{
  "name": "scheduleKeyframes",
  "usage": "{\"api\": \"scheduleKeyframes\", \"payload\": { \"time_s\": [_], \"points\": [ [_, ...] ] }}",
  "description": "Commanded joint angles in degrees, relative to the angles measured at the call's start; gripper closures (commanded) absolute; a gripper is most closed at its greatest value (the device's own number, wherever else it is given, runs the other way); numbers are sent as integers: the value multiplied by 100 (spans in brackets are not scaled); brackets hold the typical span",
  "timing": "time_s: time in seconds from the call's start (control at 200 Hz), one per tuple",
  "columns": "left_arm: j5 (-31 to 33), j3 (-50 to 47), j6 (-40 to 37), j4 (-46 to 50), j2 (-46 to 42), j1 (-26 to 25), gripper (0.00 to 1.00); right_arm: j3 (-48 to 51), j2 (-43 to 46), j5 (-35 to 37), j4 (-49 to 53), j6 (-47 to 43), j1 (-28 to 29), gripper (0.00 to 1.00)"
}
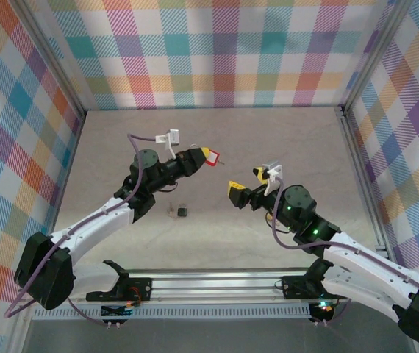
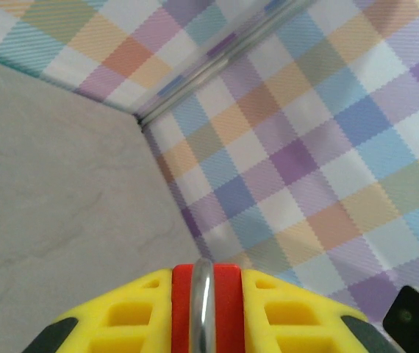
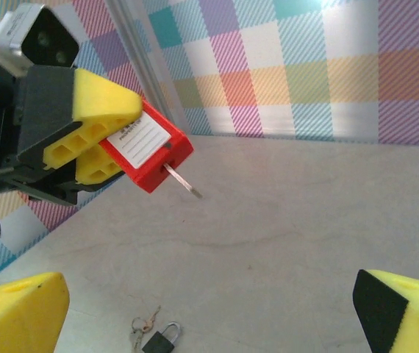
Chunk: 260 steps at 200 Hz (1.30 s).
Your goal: Lock with the key
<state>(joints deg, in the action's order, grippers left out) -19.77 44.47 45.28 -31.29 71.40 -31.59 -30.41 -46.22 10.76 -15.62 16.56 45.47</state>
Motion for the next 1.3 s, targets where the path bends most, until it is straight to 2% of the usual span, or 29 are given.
{"api": "scheduleKeyframes", "payload": {
  "time_s": [0.0,0.31,0.405,0.51,0.74,0.805,0.88,1.125,1.295],
  "points": [
    [-240,-176,509,-1530,354,216,100,-243,71,-435,225,862,-270,1],
    [-564,-186,2016,-3847,1809,276,100,-408,-704,-2180,106,2110,-1027,1],
    [-511,-359,2147,-4201,1965,310,100,-380,-1113,-2792,-243,2572,-1276,1],
    [-558,-395,2117,-4140,1948,338,100,-378,-1562,-3388,-689,2996,-1473,1],
    [-570,-498,2375,-4424,2084,330,100,-324,-1725,-3685,-1077,3212,-1541,0],
    [-551,-547,2547,-4468,2135,329,100,-340,-1707,-3672,-1073,3228,-1563,7],
    [-499,-641,2674,-4483,2134,316,100,-384,-1701,-3707,-1039,3324,-1618,8],
    [-237,-934,3100,-4513,1898,189,100,-644,-1645,-3724,-791,4032,-1777,7],
    [-253,-1059,3087,-4553,1934,180,100,-790,-1934,-3836,-911,4646,-1774,12]
  ]
}}
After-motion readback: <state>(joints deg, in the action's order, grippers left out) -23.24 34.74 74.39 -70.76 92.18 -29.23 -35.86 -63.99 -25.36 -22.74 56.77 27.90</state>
